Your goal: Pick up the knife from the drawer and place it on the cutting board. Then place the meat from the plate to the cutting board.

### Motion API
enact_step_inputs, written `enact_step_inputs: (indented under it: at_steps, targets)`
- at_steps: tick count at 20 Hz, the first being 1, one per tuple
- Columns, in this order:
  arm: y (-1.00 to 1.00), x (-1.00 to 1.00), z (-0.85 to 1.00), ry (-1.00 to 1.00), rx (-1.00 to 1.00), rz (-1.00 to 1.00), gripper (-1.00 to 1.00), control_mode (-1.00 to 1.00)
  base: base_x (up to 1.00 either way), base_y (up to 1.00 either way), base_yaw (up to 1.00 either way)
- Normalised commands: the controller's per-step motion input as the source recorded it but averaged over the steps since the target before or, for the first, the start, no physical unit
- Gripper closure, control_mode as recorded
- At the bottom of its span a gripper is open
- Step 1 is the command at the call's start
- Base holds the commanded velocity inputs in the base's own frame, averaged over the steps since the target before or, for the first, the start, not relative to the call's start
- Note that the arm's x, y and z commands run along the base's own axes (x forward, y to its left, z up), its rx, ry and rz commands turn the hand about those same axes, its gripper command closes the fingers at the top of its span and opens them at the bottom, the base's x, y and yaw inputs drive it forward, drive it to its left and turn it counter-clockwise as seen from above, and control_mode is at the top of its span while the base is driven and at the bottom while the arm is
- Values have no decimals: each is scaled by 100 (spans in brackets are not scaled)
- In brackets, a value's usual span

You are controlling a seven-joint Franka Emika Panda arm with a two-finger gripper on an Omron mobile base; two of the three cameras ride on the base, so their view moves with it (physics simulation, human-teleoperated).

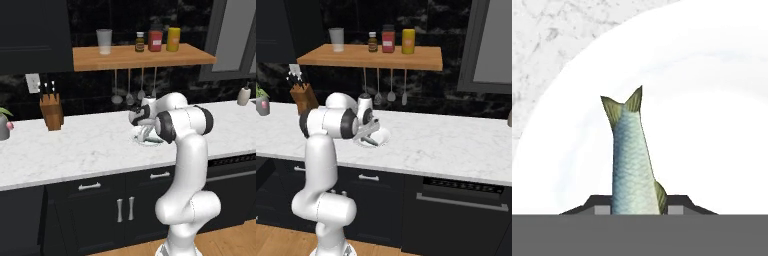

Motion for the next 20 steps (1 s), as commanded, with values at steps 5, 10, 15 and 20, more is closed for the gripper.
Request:
enact_step_inputs:
  at_steps: [5, 10, 15, 20]
  targets:
    - [0, -12, 73, 0, -2, -4, 100, -100, 0, 0, 0]
    - [0, -35, 92, 0, 0, -6, 100, -100, 0, 0, 0]
    - [0, -90, 54, 0, 16, -20, 100, -100, 0, 0, 0]
    - [0, -100, 43, 1, 18, -24, 100, -100, 0, 0, 0]
